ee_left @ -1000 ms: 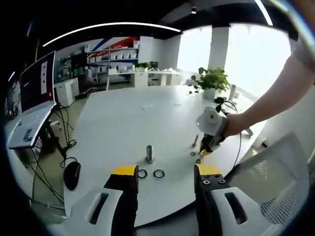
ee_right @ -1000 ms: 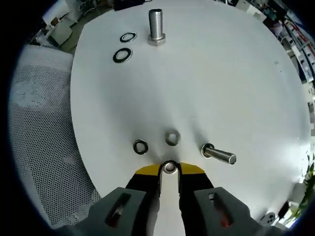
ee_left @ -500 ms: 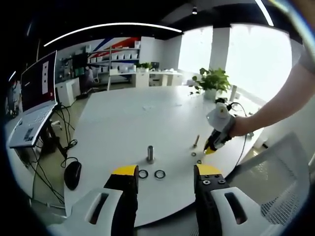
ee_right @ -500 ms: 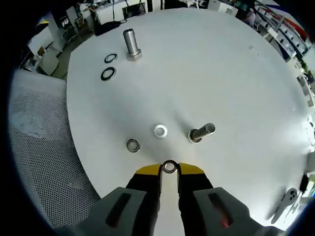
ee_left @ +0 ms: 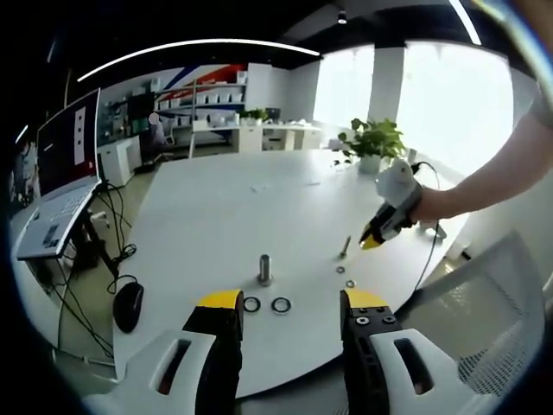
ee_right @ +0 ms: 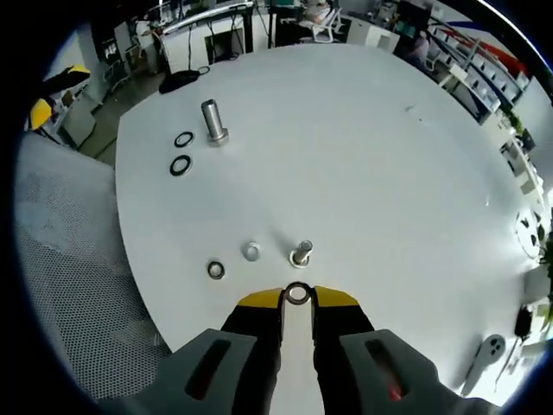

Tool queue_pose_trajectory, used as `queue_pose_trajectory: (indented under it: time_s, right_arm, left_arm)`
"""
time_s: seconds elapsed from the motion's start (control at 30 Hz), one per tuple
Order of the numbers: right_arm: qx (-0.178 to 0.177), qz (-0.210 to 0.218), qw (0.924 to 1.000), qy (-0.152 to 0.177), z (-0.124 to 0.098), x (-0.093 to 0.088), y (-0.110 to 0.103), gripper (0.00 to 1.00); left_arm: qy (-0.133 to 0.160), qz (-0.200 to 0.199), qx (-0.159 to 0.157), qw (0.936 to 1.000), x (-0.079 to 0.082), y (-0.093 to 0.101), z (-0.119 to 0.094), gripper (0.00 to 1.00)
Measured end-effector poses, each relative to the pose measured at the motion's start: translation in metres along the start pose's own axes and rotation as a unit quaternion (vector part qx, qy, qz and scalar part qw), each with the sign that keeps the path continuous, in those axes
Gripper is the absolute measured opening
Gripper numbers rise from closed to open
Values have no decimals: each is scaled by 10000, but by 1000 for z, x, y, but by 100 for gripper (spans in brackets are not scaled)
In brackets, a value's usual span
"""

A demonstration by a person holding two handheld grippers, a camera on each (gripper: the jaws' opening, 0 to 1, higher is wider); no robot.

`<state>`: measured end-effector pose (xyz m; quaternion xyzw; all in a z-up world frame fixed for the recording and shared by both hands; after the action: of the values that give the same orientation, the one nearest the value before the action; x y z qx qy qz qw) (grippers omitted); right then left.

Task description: Place the washer onto the threaded stud by aligning its center hole with the stud, sliding it down to the base, and recovering from edge contact or off-axis alignment until the washer reaches the visible bottom stop.

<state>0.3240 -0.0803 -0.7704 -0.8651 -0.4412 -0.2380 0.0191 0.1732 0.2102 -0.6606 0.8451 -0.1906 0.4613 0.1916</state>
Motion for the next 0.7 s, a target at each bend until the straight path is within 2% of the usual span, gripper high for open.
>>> queue_pose_trajectory:
  time_s: [0.37, 0.7]
  right_arm:
    - [-26, -99, 9995, 286, -10, 17, 3, 14]
    - [-34, -429, 9986, 304, -5, 33, 3, 14]
  left_arm:
    - [-27, 61, 5, 10000, 0, 2, 0, 43]
    - [6, 85, 0, 10000, 1, 2, 0, 44]
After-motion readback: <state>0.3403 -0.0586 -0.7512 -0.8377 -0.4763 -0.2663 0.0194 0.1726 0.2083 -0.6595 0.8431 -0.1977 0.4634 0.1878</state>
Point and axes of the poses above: the point that each gripper's makers call its tool centre point, and the gripper's own axes: z roughly forward along the fingers, y roughly to its right, x roughly out of its top, the point moved 6 cm from there along -z, roughly backward along the fingers, and after that the axes turned 5 degrees about -x, right-handed, at the moved point
